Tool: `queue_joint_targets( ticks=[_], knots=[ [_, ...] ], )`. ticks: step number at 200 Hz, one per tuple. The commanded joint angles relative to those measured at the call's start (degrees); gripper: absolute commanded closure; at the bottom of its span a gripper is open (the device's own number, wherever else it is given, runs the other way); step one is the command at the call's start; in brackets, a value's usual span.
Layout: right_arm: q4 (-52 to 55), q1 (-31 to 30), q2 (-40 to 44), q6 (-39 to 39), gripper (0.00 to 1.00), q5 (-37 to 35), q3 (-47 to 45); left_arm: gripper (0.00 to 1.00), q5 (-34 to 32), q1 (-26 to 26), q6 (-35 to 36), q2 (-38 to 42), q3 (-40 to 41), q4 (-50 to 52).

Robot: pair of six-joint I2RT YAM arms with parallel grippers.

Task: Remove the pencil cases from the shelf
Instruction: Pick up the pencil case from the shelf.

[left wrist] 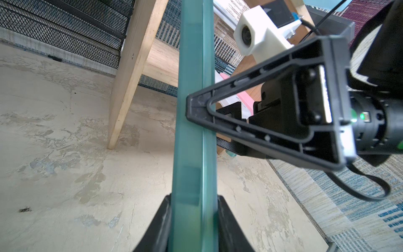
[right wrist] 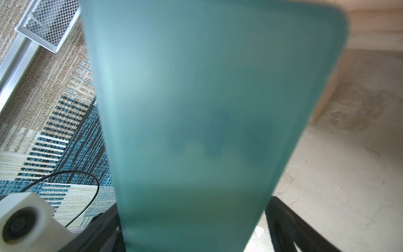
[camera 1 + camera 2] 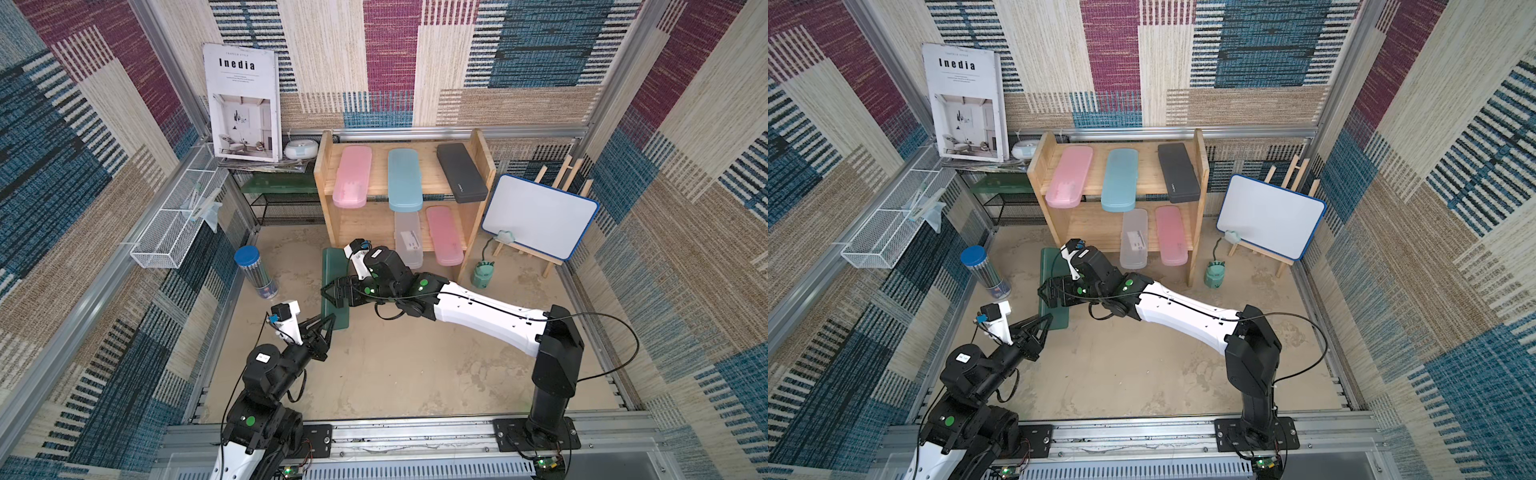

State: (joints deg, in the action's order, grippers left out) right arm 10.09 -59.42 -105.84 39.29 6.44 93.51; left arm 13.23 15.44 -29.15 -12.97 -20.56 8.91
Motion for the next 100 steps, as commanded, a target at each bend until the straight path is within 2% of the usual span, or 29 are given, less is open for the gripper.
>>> queue_joint_targets(
  ticks=[1, 22, 36, 48, 59, 81, 100],
  knots=[
    [-1.7, -0.2, -0.4, -0.1, 0.10, 0.8, 0.2, 0.72, -0.3, 0.0, 0.4, 0.0, 0.1, -2.0],
    [-1.3, -0.3, -0.5, -0.6, 0.22, 0.8, 0.3, 0.69, -0.6, 0.0, 0.4, 0.3, 0.2, -1.9],
    [-0.6, -0.3, -0.3, -0.9, 0.29, 0.3, 0.3, 0.62, -1.2, 0.0, 0.4, 0.3, 0.1, -1.6],
    [1.0, -0.4, 0.1, -1.4, 0.30, -0.8, 0.2, 0.46, -2.6, 0.0, 0.4, 0.4, -0.1, -0.7],
    [3.8, -0.5, 1.0, -2.5, 0.30, -2.6, 0.1, 0.36, -4.5, 0.0, 0.3, 0.6, -0.4, 0.4],
    [10.5, -0.9, 5.6, -6.2, 0.30, -8.9, -2.9, 0.28, -10.2, 0.0, -0.2, 1.7, -1.2, 3.7],
    [16.5, -0.9, 11.9, -8.3, 0.30, -13.3, -9.7, 0.23, -13.7, 0.0, -0.7, 2.5, -1.1, 4.0]
  ],
)
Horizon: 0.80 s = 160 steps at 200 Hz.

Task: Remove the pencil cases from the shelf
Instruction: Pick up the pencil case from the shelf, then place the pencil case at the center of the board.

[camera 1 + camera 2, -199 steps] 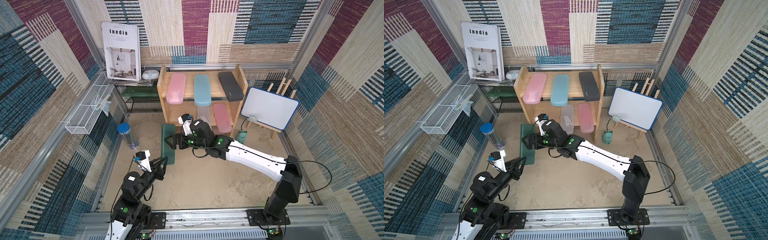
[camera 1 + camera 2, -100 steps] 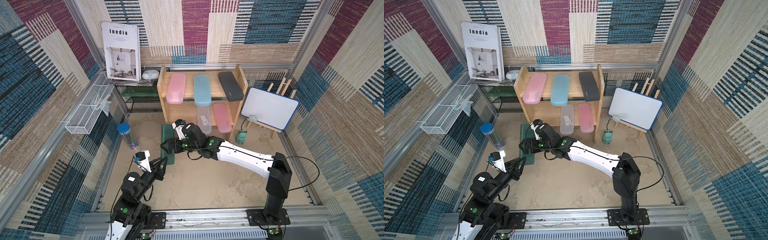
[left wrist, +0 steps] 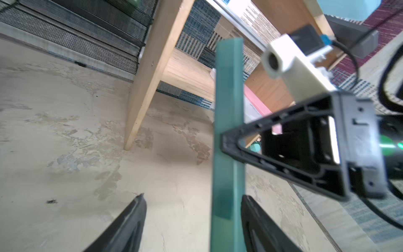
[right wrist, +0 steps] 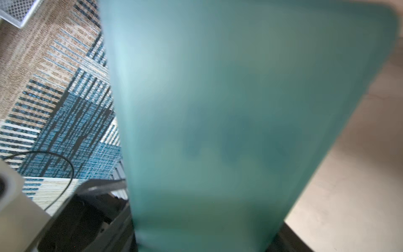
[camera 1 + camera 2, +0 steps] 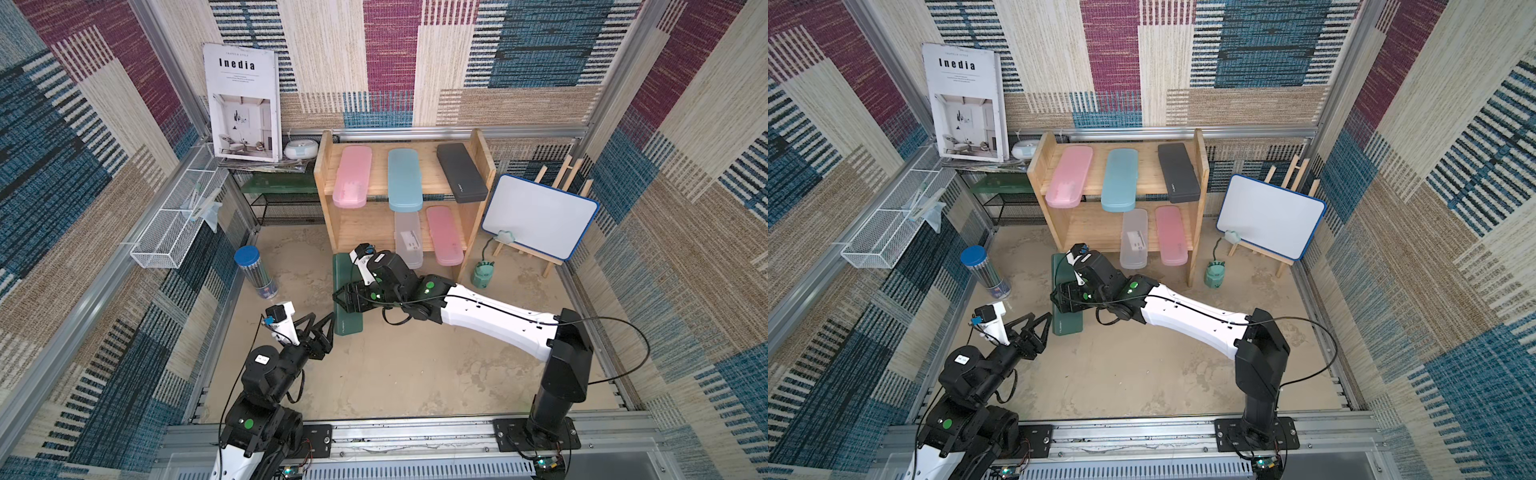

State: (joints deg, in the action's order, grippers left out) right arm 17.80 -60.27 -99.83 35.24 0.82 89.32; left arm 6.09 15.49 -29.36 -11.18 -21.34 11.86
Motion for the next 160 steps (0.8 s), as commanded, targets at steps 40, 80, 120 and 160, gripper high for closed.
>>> queue_joint_targets(
  ticks=[40, 80, 120, 160],
  knots=[
    [16.8, 0.0, 23.6, 0.3, 0.36, -11.3, -30.7, 0.21, -6.8, -0.1, 0.1, -2.8, -0.7, -1.1],
    [26.8, 2.6, 38.0, 10.9, 0.31, -20.0, -42.9, 0.21, -5.9, -0.1, -0.2, -5.4, 0.5, -4.3],
    [29.1, 20.9, 43.0, 7.8, 0.26, -15.2, -46.8, 0.20, -5.6, 0.0, -0.1, -7.4, 0.5, -5.6],
    [28.4, 32.5, 38.7, -0.5, 0.25, -8.4, -44.1, 0.20, -5.7, -0.1, -0.3, -7.3, 1.4, -6.0]
  ],
)
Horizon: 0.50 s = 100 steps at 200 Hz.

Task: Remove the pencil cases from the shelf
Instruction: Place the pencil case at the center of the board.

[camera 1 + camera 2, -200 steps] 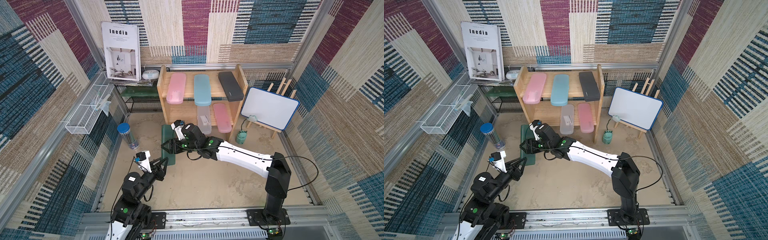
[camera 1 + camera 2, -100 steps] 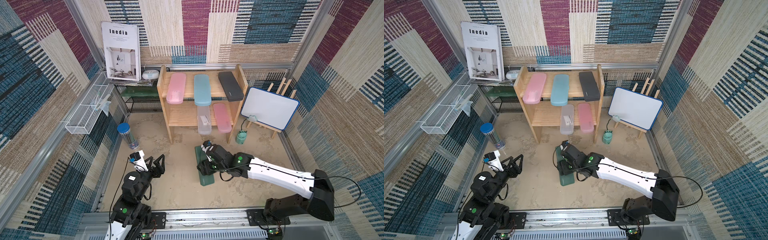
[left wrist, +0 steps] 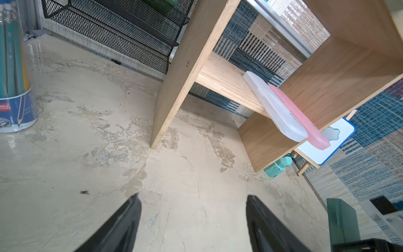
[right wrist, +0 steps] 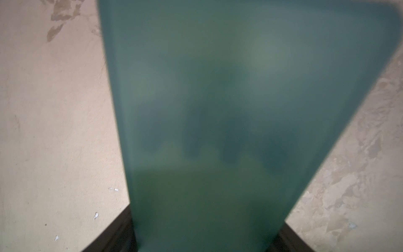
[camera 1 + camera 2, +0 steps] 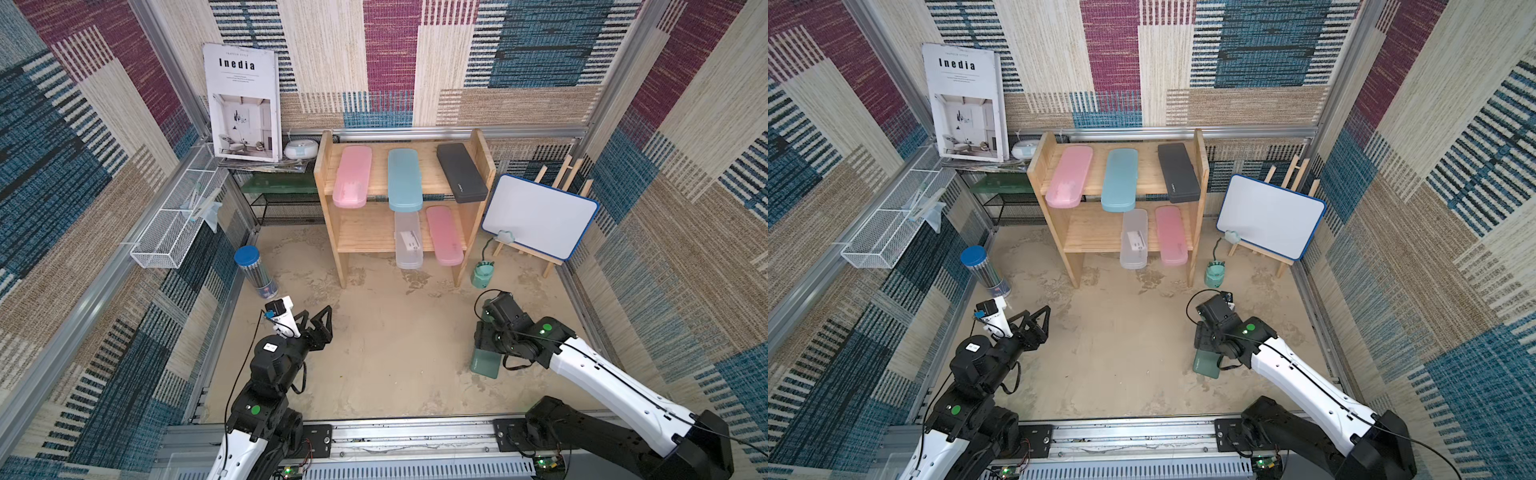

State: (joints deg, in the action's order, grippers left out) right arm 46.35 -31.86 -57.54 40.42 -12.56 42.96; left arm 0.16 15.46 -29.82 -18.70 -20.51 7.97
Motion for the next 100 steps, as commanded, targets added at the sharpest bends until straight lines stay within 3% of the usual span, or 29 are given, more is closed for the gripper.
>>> queue_joint_targets(
  ticks=[1, 48, 65, 100],
  knots=[
    [0.0, 4.2, -4.0, -6.0, 0.25, 5.0, 2.6, 0.20, 0.2, -0.1, 0.1, 0.3, 0.6, -2.1],
    [12.0, 8.1, -19.2, -19.6, 0.22, 4.4, 17.8, 0.20, -0.3, -0.1, 0.5, 1.1, 1.0, -1.7],
    [10.2, 11.6, -20.5, -23.2, 0.22, 10.2, 19.0, 0.20, -1.1, 0.0, 0.6, 2.5, 1.0, -0.8],
    [10.6, 15.6, -25.3, -26.3, 0.23, 12.8, 21.5, 0.19, -2.2, -0.1, 0.7, 5.5, 1.3, 1.2]
  ],
)
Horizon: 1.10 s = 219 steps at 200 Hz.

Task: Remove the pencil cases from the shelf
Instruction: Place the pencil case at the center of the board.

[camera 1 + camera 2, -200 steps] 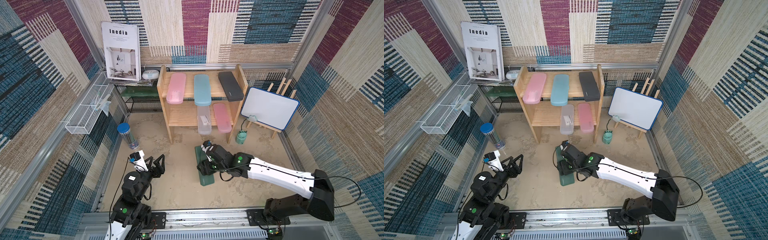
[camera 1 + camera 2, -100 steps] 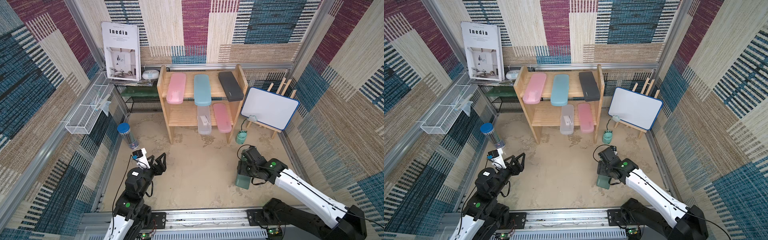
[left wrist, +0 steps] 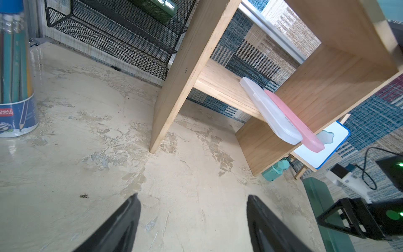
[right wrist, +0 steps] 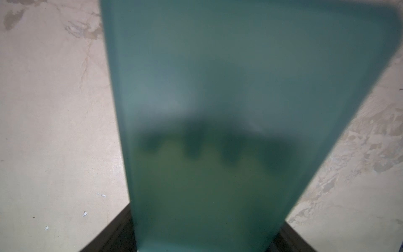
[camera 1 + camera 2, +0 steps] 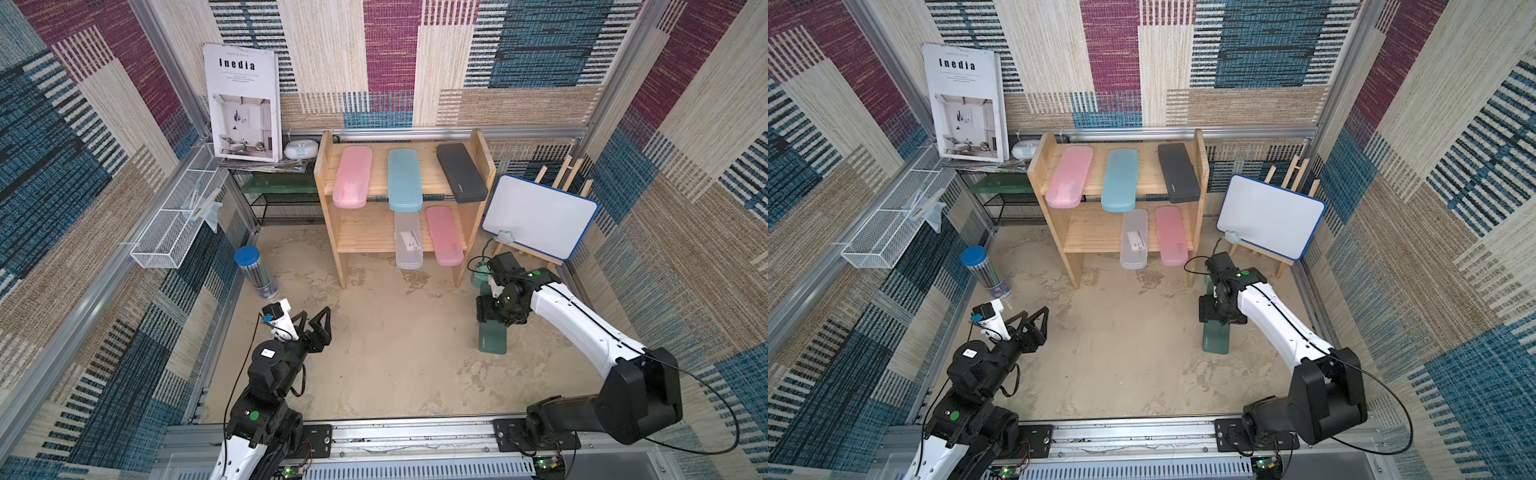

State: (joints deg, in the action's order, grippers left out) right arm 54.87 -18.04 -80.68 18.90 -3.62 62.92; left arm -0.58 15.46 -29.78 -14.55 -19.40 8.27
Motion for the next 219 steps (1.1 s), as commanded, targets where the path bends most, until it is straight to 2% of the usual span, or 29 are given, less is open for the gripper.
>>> queue_joint_targets(
  ticks=[1, 48, 100, 117, 137, 165, 177, 201, 219],
  knots=[
    [2.1, 1.8, -2.4, -4.9, 0.23, 3.8, 1.6, 0.19, -1.5, 0.0, 0.6, 1.4, 0.1, 0.9],
    [1.6, 2.8, -9.1, -6.9, 0.25, 6.4, 1.6, 0.19, -1.6, 0.0, 0.5, 1.3, 0.4, 0.8],
    [-4.3, 2.8, -11.1, -5.3, 0.23, 3.9, -4.2, 0.19, -1.4, 0.0, 0.6, 0.4, 0.3, 0.2],
    [-4.1, 2.9, -12.5, -5.6, 0.20, 2.8, -3.5, 0.19, -1.4, 0.0, 0.6, 0.0, 0.3, 0.2],
    [-5.1, 2.9, -14.3, -6.6, 0.15, 4.9, -3.5, 0.19, -1.4, -0.1, 0.7, -0.3, 0.2, 0.3],
    [-5.4, 2.9, -16.5, -6.5, 0.04, 4.1, -3.1, 0.19, -1.5, 0.0, 0.7, 0.1, 0.1, 0.8],
    [-5.4, 2.9, -16.0, -6.3, 0.00, 3.3, -2.9, 0.19, -1.7, 0.0, 0.7, 0.2, 0.0, 1.1],
    [-4.4, 2.6, -11.6, -5.6, 0.01, 1.4, -1.9, 0.17, -1.3, -0.1, 0.0, -0.2, -0.4, 0.6],
    [-2.6, 1.3, -6.0, -4.9, 0.01, -0.3, -0.2, 0.15, 1.6, 0.0, -1.5, -2.4, -1.5, -1.6]
  ],
)
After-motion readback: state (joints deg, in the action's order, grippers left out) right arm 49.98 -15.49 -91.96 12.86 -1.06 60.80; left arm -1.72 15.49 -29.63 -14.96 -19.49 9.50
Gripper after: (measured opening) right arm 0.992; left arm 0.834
